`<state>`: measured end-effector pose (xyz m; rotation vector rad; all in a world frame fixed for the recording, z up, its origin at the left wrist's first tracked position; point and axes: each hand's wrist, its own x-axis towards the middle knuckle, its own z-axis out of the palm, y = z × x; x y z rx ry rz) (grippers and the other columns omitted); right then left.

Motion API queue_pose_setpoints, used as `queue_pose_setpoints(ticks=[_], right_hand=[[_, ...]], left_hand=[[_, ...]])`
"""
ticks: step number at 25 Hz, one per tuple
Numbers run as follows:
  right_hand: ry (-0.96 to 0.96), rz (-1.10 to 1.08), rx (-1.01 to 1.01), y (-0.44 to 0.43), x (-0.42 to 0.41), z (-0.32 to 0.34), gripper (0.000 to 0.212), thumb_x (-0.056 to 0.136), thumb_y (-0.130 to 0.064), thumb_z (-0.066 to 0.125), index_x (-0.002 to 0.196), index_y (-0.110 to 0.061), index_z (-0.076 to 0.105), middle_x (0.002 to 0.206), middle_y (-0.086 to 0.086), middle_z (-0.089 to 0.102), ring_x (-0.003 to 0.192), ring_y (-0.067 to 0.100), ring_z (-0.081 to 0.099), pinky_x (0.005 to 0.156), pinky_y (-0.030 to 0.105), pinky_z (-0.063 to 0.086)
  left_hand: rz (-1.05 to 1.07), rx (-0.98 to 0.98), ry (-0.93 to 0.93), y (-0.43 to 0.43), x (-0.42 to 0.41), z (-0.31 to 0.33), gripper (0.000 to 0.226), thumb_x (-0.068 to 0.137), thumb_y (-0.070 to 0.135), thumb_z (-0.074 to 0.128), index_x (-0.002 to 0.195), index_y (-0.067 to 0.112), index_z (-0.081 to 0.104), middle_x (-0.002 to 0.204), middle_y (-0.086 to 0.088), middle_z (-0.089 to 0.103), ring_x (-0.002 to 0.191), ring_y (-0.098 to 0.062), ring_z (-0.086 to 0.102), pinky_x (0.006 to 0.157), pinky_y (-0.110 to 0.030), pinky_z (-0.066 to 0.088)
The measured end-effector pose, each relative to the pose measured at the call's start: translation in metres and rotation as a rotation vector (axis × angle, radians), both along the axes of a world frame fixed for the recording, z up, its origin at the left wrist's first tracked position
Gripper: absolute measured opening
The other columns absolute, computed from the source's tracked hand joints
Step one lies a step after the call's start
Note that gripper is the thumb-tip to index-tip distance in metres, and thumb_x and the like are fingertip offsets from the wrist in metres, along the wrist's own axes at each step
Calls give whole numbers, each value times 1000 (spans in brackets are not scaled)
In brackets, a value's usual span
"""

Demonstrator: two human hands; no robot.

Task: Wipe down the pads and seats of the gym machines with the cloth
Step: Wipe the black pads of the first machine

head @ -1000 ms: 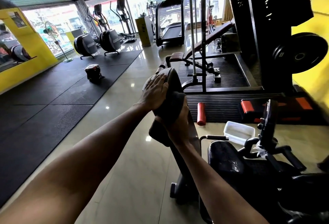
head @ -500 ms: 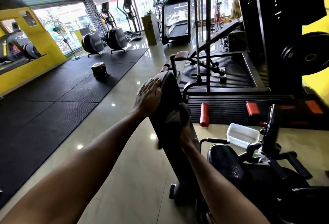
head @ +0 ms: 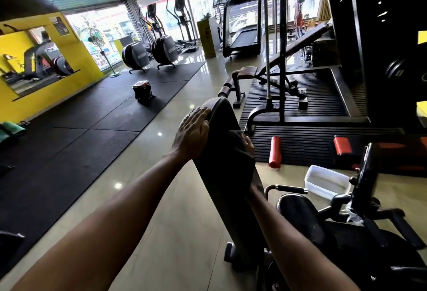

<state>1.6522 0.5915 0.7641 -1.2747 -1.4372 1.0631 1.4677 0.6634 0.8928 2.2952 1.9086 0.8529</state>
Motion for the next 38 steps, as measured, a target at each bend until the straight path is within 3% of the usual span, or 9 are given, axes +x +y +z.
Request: queue_pose_setpoints(ticks=[3, 6, 8, 10, 12, 15, 22, 30, 38], right_hand=[[101, -24, 20, 55, -3, 17, 25, 95, -42, 62, 115, -28, 55, 113, -10, 61, 100, 5, 63, 76, 4, 46], [94, -52, 56, 97, -16, 33, 48, 87, -54, 53, 131, -35, 57, 140, 1, 48, 121, 16, 55, 109, 41, 45], [152, -12, 18, 85, -32, 36, 81, 83, -68, 48, 154, -34, 35, 165, 1, 18, 145, 16, 29, 119, 32, 25], [233, 20, 83, 52, -42, 37, 95, 82, -74, 50, 161, -36, 13, 168, -12, -3, 145, -2, 9, 112, 11, 12], [190, -12, 215, 44, -51, 33, 94, 82, -71, 55, 160, -37, 16, 167, -15, 0, 145, -6, 10, 109, 5, 14], [141, -143, 318, 84, -57, 44, 70, 91, -61, 53, 154, -40, 33, 167, -8, 16, 149, 14, 28, 115, 33, 32], [259, -246, 64, 126, -38, -13, 53, 98, -38, 57, 149, -26, 46, 155, 3, 37, 142, 15, 37, 117, 49, 33], [191, -135, 279, 133, -49, 47, 53, 96, -47, 57, 147, -44, 42, 162, -13, 25, 145, 11, 33, 110, 33, 34], [259, -183, -19, 146, -31, -19, 68, 84, -69, 48, 146, -43, 42, 155, -5, 36, 139, 21, 44, 113, 42, 38]], left_hand=[[-7, -11, 10, 2, 0, 0, 62, 97, 36, 24, 151, 13, 42, 159, -4, 38, 150, -15, 27, 125, -33, 16], [-17, 12, 24, 0, -1, -1, 71, 93, 45, 18, 151, 13, 43, 158, -5, 39, 150, -17, 28, 124, -38, 18], [-14, 25, 37, 1, -1, -2, 73, 92, 46, 16, 151, 13, 43, 158, -5, 39, 150, -17, 28, 124, -37, 18], [-10, 30, 40, 1, 0, -3, 74, 92, 47, 16, 151, 12, 43, 158, -5, 39, 150, -17, 28, 124, -37, 19], [-17, 23, 44, 2, -1, -1, 73, 92, 47, 16, 151, 11, 42, 159, -6, 38, 150, -18, 28, 124, -38, 19], [-17, -47, 21, 5, -2, 4, 66, 93, 41, 23, 151, 15, 41, 159, -4, 37, 150, -17, 27, 124, -39, 19], [105, -105, 110, 5, 25, 12, 59, 96, 33, 30, 154, 21, 33, 163, 1, 28, 151, -16, 21, 124, -34, 13], [155, -90, 173, 7, 26, 11, 71, 89, 40, 21, 158, 24, 29, 165, 6, 24, 152, -8, 17, 125, -32, 13], [161, -59, 172, 8, 27, 9, 69, 90, 37, 24, 156, 22, 35, 163, 4, 30, 151, -9, 22, 124, -32, 16]])
